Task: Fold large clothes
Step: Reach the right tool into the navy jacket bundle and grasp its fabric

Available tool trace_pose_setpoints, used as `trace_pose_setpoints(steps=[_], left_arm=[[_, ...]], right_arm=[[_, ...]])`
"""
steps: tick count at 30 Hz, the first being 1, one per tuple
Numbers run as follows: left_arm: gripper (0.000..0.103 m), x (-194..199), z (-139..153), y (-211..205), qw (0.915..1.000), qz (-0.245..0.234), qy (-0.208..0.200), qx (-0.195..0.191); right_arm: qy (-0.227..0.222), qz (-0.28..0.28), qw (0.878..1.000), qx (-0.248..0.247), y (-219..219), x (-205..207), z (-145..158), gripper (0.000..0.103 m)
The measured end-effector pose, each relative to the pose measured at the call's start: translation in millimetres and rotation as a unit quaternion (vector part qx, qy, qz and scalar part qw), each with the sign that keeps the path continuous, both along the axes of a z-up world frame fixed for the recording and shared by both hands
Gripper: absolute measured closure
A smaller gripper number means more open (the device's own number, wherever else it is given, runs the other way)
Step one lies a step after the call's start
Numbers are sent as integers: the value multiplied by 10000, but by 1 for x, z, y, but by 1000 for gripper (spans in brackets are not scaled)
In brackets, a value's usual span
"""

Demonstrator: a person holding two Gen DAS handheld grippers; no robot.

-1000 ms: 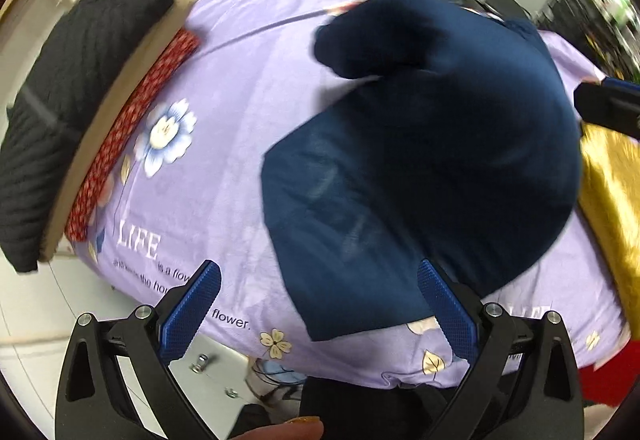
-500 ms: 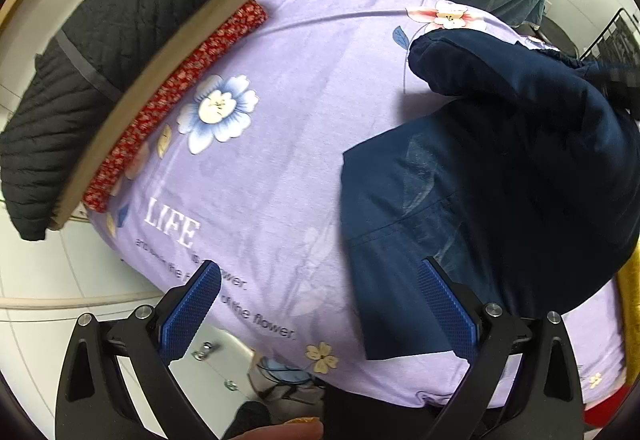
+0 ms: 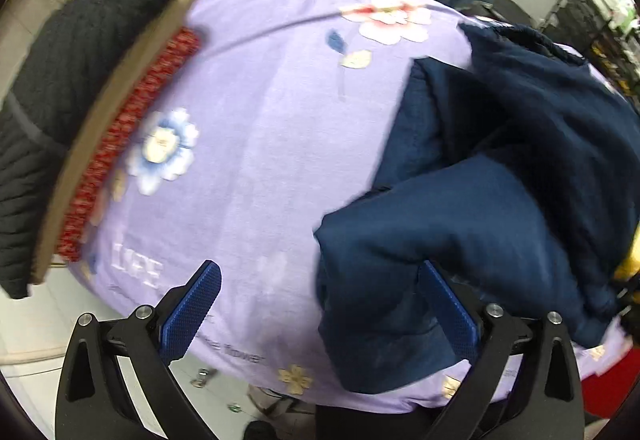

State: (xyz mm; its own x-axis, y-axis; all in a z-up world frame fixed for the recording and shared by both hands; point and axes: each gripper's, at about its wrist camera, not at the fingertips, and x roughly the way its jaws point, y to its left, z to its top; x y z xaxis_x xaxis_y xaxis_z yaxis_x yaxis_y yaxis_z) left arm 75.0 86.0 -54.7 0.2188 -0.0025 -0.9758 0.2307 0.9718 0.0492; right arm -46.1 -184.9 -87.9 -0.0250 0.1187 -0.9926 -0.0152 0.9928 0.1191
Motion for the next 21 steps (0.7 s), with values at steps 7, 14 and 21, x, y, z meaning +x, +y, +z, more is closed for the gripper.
trace_pose_setpoints(steps=[7, 14, 21], left_arm=[[7, -11, -14, -5, 9996, -78, 15, 256], [7, -7, -30, 11, 9990, 286, 325, 127], [7, -2, -21, 26, 9984, 527, 184, 47]], right_arm=[[450, -196, 9945, -930, -18, -84, -39, 96], [-957, -627, 9910, -698, -23, -32, 32, 18], [-1704, -369, 9846, -142, -5, 69, 81, 18]])
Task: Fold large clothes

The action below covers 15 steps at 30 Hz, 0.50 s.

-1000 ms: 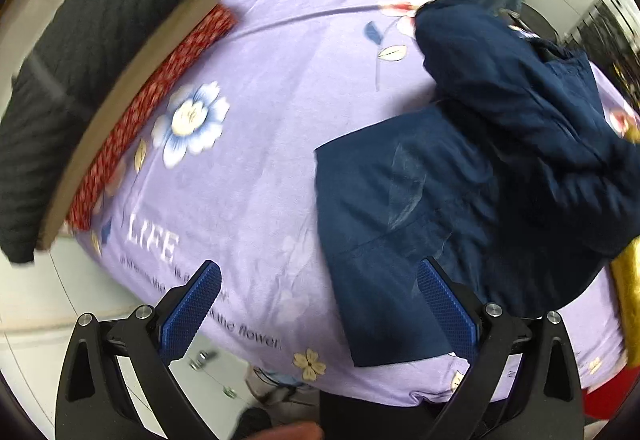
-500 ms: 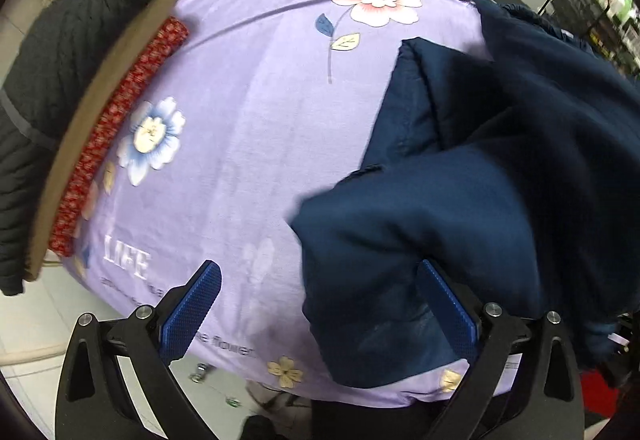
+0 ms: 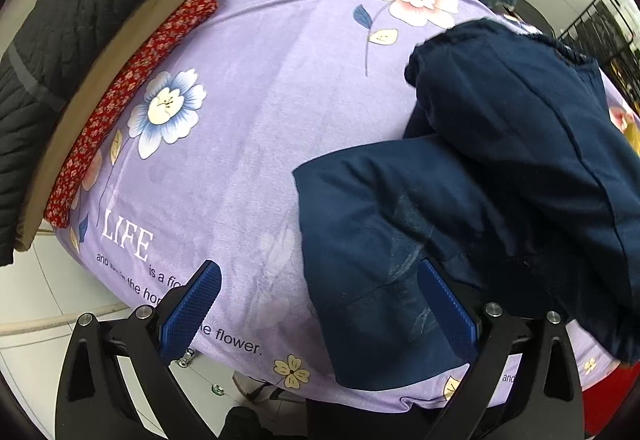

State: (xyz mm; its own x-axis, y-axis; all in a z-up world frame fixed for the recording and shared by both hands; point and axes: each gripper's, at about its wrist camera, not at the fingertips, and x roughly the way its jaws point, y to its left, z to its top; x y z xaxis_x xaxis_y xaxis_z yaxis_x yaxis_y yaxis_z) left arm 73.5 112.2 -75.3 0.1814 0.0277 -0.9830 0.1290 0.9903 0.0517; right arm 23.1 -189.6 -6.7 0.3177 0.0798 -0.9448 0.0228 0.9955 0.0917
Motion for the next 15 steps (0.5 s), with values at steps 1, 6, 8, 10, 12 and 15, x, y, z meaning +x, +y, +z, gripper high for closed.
trace_pose_setpoints(steps=[1, 6, 8, 10, 12, 15], left_arm=[[7, 0, 0, 3, 10000, 47, -17, 11], [7, -6, -7, 15, 9996, 243, 64, 112], [7, -9, -8, 21, 9993, 321, 60, 155], [7, -12, -12, 26, 9990, 429, 105, 119], [7, -13, -17, 30, 9985, 504, 200, 78], [7, -15, -22, 34, 9978, 601, 276, 17]], right_arm=[[-26, 22, 10000, 94, 5, 12, 6, 18], [-402, 827, 9957, -78, 61, 83, 41, 18], [-378, 1250, 9901, -508, 82, 105, 49, 16], [-68, 1721, 9840, -451, 102, 135, 45, 13], [145, 2150, 9764, 141, 129, 166, 32, 13], [849, 2700, 9564, 725, 172, 197, -5, 13]])
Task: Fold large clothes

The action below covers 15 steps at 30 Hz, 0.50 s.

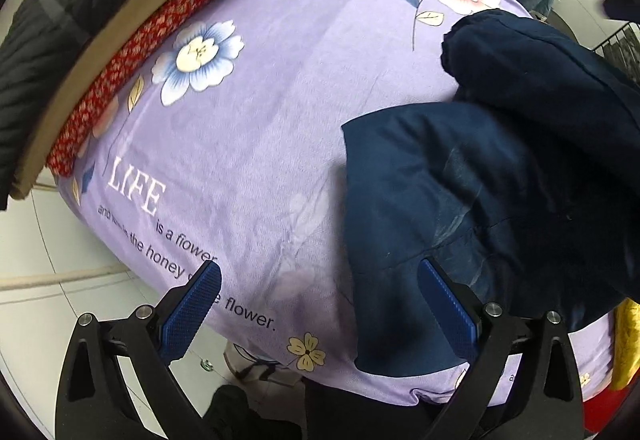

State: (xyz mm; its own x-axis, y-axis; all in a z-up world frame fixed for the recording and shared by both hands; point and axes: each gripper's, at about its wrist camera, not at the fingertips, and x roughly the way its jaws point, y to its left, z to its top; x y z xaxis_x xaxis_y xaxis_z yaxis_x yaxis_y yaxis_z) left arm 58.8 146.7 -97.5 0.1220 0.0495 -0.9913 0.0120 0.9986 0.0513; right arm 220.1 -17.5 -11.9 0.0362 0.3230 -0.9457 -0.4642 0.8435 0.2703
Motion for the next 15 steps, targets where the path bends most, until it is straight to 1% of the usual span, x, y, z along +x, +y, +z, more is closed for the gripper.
trace_pose_setpoints(steps=[1, 2, 3, 5, 6, 7, 8, 9, 10, 11, 12, 14, 15], left_arm=[[7, 0, -1, 2, 10000, 54, 6, -15], [7, 0, -1, 4, 10000, 91, 16, -22], [7, 0, -2, 6, 9999, 143, 27, -28], [7, 0, -1, 11, 9997, 230, 20, -30], [7, 0, -1, 14, 9996, 264, 10, -38], [7, 0, 0, 17, 9995, 298, 0, -47], [7, 0, -1, 18, 9995, 312, -2, -46], [7, 0, -1, 20, 9995, 323, 7, -38], [7, 0, -3, 21, 9995, 316, 31, -25], [7, 0, -5, 22, 9995, 298, 47, -19], [7, 1, -6, 21, 9996, 260, 64, -8], [7, 3, -8, 19, 9999, 133, 78, 44], [7, 5, -9, 17, 9999, 74, 72, 63]], right_arm=[[107, 49, 9999, -49, 11, 4, -13, 13], [394, 89, 9990, -177, 25, 14, -36, 13], [676, 105, 9974, -230, 31, 18, -51, 13], [1223, 234, 9914, -392, 38, 12, -78, 13], [1304, 379, 9895, -489, 36, 5, -86, 14], [1250, 554, 9890, -566, 35, -2, -88, 26], [1145, 726, 9889, -599, 31, -12, -83, 46], [1110, 757, 9892, -584, 21, -14, -83, 54], [1111, 708, 9899, -529, 8, -21, -79, 69], [1148, 573, 9910, -379, -16, -31, -71, 74], [1145, 489, 9917, -316, -33, -43, -67, 75], [1005, 361, 9933, -450, -70, -68, -54, 76], [900, 276, 9935, -635, -92, -85, -47, 76]])
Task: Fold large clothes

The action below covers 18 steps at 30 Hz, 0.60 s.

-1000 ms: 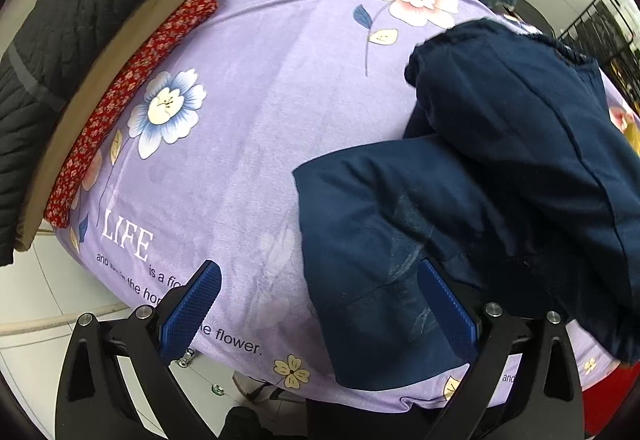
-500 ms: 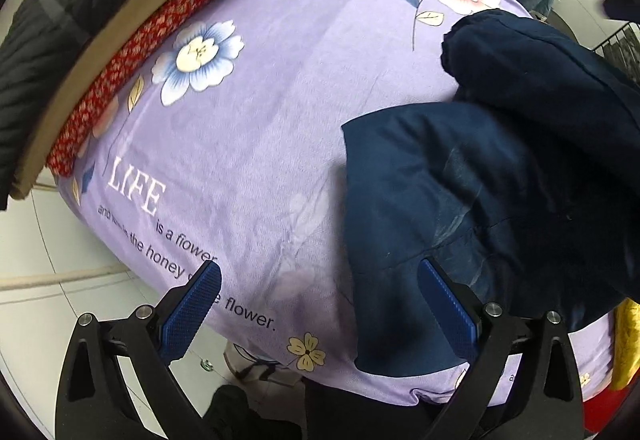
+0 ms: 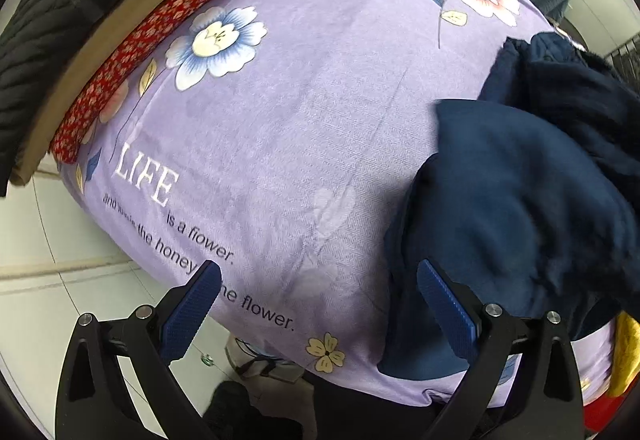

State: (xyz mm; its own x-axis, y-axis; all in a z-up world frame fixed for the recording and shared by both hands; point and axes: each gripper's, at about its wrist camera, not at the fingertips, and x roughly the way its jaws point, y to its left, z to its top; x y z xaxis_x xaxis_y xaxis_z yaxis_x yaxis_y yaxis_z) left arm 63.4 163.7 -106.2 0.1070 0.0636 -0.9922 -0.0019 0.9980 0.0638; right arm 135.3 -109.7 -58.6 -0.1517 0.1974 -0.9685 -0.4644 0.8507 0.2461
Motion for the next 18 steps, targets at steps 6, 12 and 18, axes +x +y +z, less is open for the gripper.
trace_pose_setpoints(steps=[6, 12, 18], left_arm=[[7, 11, 4, -14, 9993, -369, -95, 32], [7, 15, 0, -31, 9979, -652, -20, -54], [7, 7, 5, -37, 9972, -741, -99, -70]], right_arm=[[323, -1326, 9888, -605, -126, -105, -6, 76], [993, -2228, 9647, -997, -179, -204, -58, 76], [625, -2053, 9663, -1422, -157, -234, -67, 68]])
